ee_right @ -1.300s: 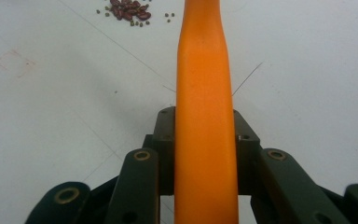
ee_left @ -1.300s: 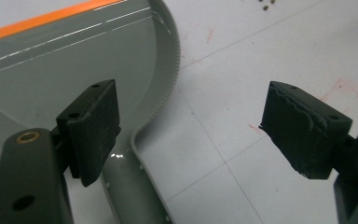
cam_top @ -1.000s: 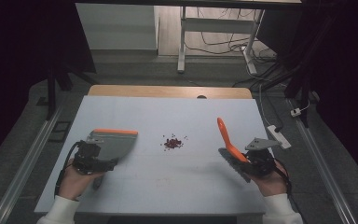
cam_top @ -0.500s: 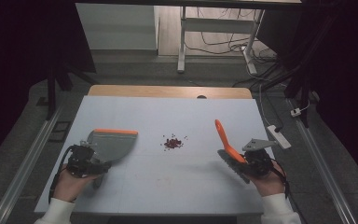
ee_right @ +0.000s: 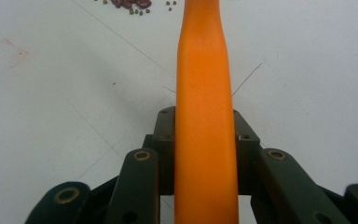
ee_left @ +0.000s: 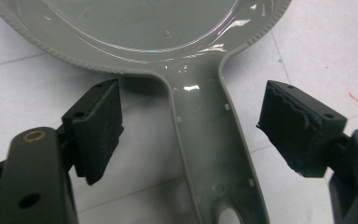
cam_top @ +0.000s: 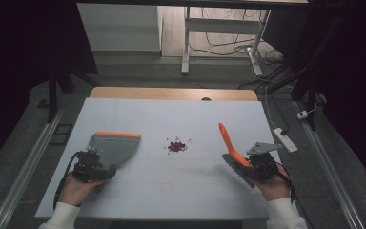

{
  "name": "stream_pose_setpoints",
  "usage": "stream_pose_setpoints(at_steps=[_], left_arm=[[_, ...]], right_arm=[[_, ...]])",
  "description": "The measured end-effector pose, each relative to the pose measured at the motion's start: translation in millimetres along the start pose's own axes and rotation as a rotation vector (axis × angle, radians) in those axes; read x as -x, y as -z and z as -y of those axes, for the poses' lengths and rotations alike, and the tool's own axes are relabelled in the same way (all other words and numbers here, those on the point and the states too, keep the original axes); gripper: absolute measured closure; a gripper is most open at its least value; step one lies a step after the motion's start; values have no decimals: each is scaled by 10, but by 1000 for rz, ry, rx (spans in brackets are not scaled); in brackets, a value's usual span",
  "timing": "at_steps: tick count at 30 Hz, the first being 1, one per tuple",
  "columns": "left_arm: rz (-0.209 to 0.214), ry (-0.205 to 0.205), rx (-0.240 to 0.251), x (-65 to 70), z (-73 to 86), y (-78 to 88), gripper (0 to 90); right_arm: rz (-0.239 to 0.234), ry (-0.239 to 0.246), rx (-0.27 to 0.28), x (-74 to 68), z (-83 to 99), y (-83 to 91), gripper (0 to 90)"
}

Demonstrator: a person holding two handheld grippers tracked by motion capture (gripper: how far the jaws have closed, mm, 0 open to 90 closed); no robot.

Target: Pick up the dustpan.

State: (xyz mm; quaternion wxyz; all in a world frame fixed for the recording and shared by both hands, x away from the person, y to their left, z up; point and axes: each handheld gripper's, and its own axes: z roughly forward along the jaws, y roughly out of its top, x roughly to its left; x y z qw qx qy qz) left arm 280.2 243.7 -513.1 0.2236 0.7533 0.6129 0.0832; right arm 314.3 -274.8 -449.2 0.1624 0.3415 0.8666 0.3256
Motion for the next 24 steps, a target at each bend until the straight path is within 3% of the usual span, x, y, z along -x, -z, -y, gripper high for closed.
stream_pose_setpoints(at_steps=[10, 11, 24], left_arm=[[25, 51, 18, -50, -4, -86, 379], [25, 58, 38, -47, 1, -102, 401], [47, 74, 61, -78, 22, -127, 571]], right_arm=[[5, 2, -3, -1, 0, -12, 696], [4, 2, -3, -1, -2, -12, 696], [10, 2, -6, 6, 4, -13, 696]])
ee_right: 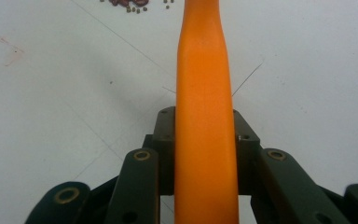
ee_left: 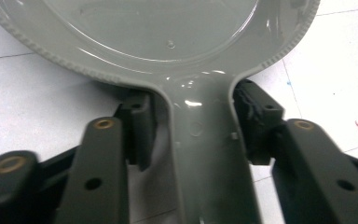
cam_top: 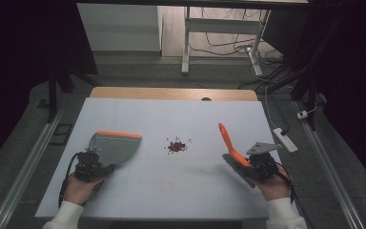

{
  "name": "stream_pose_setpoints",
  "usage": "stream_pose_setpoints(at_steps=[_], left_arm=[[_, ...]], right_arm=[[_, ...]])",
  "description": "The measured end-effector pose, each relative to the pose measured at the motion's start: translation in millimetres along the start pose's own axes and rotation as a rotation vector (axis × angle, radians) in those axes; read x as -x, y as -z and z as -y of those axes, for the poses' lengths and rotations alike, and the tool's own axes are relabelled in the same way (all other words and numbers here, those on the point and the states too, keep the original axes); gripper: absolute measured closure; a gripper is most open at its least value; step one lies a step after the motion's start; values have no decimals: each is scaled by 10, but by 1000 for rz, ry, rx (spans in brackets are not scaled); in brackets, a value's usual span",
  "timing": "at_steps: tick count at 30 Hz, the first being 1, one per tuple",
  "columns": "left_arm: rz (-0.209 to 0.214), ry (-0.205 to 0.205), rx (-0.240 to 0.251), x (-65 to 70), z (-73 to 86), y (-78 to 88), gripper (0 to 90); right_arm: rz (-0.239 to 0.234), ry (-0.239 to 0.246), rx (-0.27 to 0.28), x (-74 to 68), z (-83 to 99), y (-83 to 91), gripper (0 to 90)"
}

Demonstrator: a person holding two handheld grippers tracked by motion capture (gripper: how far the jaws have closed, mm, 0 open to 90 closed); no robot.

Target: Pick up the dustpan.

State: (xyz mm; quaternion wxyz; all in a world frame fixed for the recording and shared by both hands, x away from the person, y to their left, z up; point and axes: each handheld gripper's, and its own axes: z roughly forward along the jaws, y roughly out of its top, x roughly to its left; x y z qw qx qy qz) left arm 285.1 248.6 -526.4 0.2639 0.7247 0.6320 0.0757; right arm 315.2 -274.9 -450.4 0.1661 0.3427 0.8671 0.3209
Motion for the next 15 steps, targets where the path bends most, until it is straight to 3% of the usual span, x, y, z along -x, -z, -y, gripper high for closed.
stream_pose_setpoints(at_steps=[8, 15], left_arm=[[4, 13, 10, -29, 3, 11, 614], [36, 10, 37, -64, 16, 22, 618]], right_arm=[[-7, -7, 8, 16, 8, 12, 696], [-8, -4, 14, 9, -4, 20, 696]])
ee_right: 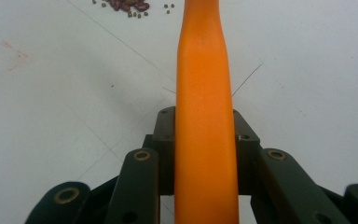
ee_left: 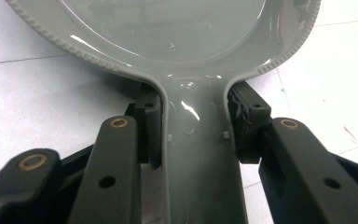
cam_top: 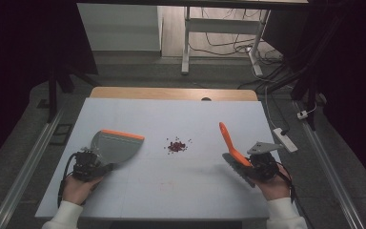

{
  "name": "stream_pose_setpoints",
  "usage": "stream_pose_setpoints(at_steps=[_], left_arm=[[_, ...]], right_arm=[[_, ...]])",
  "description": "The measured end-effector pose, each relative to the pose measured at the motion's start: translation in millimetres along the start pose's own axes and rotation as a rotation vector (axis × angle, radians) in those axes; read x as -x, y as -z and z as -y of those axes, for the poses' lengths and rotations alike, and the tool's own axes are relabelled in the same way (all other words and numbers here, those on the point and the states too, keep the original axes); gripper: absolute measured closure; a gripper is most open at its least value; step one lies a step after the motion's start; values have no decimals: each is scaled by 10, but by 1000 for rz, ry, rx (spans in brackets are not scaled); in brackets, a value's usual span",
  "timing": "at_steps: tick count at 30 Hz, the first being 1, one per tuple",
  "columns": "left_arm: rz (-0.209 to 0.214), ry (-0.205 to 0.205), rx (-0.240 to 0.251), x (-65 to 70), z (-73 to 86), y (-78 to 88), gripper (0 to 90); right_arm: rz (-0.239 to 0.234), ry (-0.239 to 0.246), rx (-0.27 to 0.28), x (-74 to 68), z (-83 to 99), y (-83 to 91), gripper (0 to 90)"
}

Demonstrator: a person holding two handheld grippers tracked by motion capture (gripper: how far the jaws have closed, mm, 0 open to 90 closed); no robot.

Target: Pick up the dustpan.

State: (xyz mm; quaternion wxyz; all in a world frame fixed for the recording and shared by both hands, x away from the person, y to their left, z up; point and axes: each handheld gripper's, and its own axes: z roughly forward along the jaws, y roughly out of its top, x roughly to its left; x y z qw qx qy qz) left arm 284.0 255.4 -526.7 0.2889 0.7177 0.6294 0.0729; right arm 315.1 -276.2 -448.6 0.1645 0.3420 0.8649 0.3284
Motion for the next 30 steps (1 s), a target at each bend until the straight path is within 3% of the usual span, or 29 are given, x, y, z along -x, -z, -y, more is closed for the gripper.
stream_pose_setpoints(at_steps=[6, 7, 11, 27, 29, 30], left_arm=[[17, -24, 22, -17, 1, 10, 618], [23, -29, 52, -26, 0, 36, 619], [28, -28, 89, -51, -2, 78, 619], [80, -69, 135, -200, -30, 108, 618], [93, -86, 143, -216, -49, 116, 619], [107, -115, 148, -234, -81, 125, 618]], right_arm=[[2, -2, 4, 10, 5, 4, 696], [3, -5, 4, 13, 7, 6, 696], [5, -5, 4, 14, 7, 2, 696], [6, 1, -4, 3, -1, -16, 696], [6, 3, -5, 4, -2, -21, 696], [6, 1, -4, 2, -3, -24, 696]])
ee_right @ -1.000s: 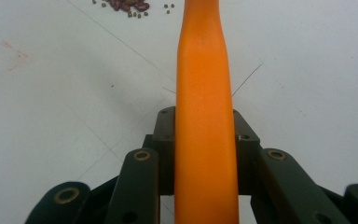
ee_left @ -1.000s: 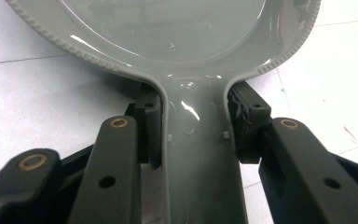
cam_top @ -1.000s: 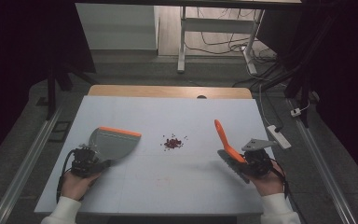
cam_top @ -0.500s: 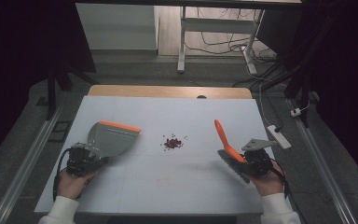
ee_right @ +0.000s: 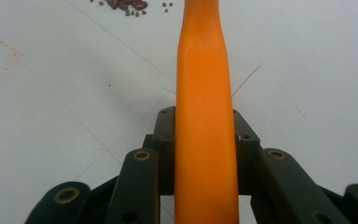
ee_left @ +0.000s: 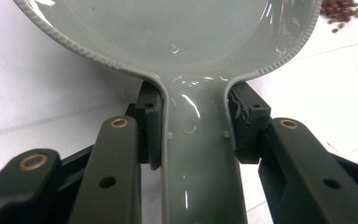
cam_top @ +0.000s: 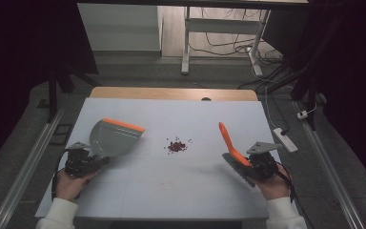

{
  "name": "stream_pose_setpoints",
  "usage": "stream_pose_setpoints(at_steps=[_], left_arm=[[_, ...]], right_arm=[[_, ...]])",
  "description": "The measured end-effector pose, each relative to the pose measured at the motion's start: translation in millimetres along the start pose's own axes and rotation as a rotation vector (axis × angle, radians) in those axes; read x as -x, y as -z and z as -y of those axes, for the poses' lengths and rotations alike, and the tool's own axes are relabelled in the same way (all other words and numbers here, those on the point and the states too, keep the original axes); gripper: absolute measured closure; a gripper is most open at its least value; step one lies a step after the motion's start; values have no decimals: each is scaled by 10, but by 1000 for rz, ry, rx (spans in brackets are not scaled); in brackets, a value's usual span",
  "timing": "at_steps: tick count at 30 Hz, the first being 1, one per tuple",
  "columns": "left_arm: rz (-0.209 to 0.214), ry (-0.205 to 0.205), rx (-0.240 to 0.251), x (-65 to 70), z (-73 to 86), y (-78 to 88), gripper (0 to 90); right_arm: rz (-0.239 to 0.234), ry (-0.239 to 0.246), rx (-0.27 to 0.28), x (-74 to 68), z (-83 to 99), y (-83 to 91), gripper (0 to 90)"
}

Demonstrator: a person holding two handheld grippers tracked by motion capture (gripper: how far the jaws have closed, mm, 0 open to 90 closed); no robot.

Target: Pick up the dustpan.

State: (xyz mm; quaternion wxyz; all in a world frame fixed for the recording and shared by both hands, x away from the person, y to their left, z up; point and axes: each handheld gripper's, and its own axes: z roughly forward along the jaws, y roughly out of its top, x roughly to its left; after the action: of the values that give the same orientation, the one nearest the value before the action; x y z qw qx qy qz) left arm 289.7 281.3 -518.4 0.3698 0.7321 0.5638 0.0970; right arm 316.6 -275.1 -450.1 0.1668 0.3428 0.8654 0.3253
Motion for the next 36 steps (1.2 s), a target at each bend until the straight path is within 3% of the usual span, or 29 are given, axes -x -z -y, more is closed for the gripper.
stream_pose_setpoints(at_steps=[7, 19, 35, 36], left_arm=[[41, -71, 33, -47, -67, 24, 619], [79, -155, 19, -64, -237, 32, 619], [181, -267, -34, 116, -203, 141, 619], [206, -278, -39, 134, -207, 148, 619]], right_arm=[[3, 4, -1, -7, -10, -11, 696], [8, 3, -1, -6, -17, -11, 696], [-14, 17, 6, -46, -129, -143, 696], [-15, 17, 5, -51, -139, -156, 696]])
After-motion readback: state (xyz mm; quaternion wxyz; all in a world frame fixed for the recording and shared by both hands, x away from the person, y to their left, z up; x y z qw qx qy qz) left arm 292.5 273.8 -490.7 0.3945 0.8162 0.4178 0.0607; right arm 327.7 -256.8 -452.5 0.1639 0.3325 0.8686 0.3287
